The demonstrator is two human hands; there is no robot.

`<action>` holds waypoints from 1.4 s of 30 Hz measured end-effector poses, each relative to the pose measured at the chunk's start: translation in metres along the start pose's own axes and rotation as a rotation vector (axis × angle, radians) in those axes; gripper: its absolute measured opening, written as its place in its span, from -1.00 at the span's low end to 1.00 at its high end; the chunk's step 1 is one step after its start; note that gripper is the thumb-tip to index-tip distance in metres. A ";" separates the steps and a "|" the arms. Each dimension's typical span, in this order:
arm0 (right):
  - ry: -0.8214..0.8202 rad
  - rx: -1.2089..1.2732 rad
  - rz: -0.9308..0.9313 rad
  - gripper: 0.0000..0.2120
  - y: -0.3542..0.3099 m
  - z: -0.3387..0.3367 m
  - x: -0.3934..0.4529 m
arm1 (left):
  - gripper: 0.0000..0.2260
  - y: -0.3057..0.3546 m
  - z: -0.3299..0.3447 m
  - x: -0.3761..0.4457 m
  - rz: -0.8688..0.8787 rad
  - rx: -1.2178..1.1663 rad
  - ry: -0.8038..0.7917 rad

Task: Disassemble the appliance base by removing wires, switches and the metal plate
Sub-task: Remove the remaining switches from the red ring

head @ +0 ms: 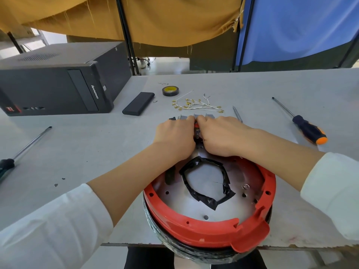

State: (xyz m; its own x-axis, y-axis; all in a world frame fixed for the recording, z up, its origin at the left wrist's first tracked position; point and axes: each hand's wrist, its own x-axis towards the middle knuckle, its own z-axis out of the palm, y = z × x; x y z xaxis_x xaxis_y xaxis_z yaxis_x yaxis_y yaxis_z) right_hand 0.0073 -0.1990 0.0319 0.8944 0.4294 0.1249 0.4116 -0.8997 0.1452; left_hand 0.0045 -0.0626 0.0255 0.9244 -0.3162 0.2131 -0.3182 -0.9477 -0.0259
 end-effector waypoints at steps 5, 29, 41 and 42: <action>0.046 0.020 -0.068 -0.70 0.007 0.007 -0.004 | -0.75 -0.005 0.002 -0.002 0.061 -0.021 -0.014; 0.147 -0.040 -0.053 -0.73 0.001 0.012 -0.004 | -0.72 0.003 0.005 0.000 -0.022 0.033 0.077; -0.122 0.819 0.292 -0.57 0.009 -0.008 0.011 | -0.73 0.001 0.004 -0.004 -0.045 -0.047 0.058; -0.146 0.890 0.282 -0.63 0.011 -0.010 0.014 | -0.73 0.001 0.005 -0.004 -0.043 -0.049 0.057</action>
State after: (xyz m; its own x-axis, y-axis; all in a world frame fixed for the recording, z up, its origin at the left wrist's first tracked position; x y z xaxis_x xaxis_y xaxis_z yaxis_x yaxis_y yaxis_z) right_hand 0.0229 -0.2017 0.0446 0.9696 0.2269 -0.0919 0.1048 -0.7242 -0.6816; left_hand 0.0013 -0.0619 0.0198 0.9244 -0.2711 0.2683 -0.2898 -0.9566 0.0319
